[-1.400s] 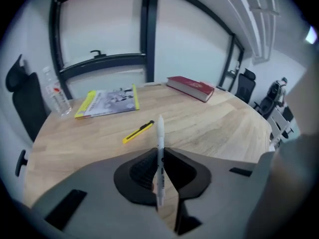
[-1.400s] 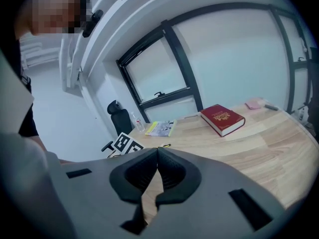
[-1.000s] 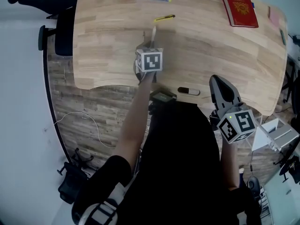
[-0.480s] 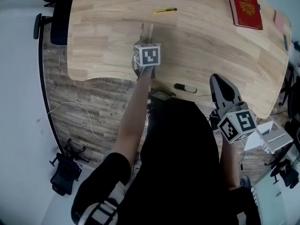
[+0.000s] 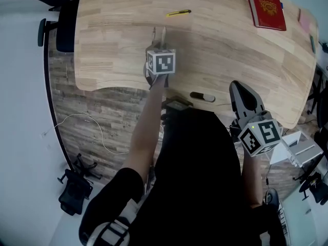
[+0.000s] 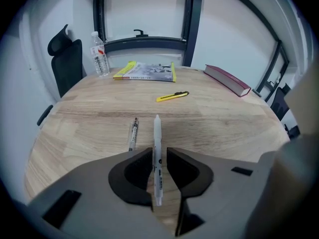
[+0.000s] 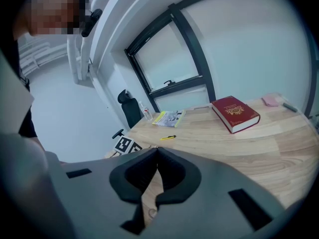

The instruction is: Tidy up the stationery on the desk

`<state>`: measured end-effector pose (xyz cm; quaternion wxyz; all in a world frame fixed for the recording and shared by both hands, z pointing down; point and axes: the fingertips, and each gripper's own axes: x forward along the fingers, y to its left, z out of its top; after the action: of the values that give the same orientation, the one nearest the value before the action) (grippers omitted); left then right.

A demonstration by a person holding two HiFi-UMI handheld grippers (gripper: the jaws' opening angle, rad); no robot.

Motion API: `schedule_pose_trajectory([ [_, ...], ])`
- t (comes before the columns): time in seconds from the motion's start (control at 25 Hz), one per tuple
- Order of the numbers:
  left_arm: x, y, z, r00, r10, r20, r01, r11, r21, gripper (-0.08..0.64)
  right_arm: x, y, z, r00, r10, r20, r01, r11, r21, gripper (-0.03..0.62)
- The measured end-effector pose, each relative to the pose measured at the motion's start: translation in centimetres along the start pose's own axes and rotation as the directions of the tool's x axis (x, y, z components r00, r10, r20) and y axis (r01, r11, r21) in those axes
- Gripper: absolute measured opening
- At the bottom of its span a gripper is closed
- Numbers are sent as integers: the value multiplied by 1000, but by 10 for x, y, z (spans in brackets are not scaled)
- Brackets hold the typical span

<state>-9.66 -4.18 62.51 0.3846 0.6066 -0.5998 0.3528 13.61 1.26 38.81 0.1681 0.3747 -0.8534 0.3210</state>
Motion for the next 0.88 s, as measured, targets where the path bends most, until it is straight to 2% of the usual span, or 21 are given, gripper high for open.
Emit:
schedule_pose_trajectory([
  [0.36,-22,-3,19,999,10,31,-12,999,52,100,-2,-2,6,1000,-8,21,8,1000,10,20],
  [0.56,-39,0,55,998,-23,60,12,985,169,100,1,6,23,998,-14,67,13,1000,15,20],
  [0.64,-42,-1,72,996,-66,57,51,972,230,100,2,8,26,996,-31,84,30,999,20,20],
  [0.72,-44,-5,92,991,-105,78,77,949,306,98,0,9,28,993,-63,101,60,998,31,20],
  [0.8,-43,-9,112,985,-133,113,79,915,395,98,-1,9,28,988,-102,117,97,994,49,20],
  [0.88,-35,-15,122,981,-151,117,76,871,485,100,-2,10,28,981,-142,129,134,988,70,20],
])
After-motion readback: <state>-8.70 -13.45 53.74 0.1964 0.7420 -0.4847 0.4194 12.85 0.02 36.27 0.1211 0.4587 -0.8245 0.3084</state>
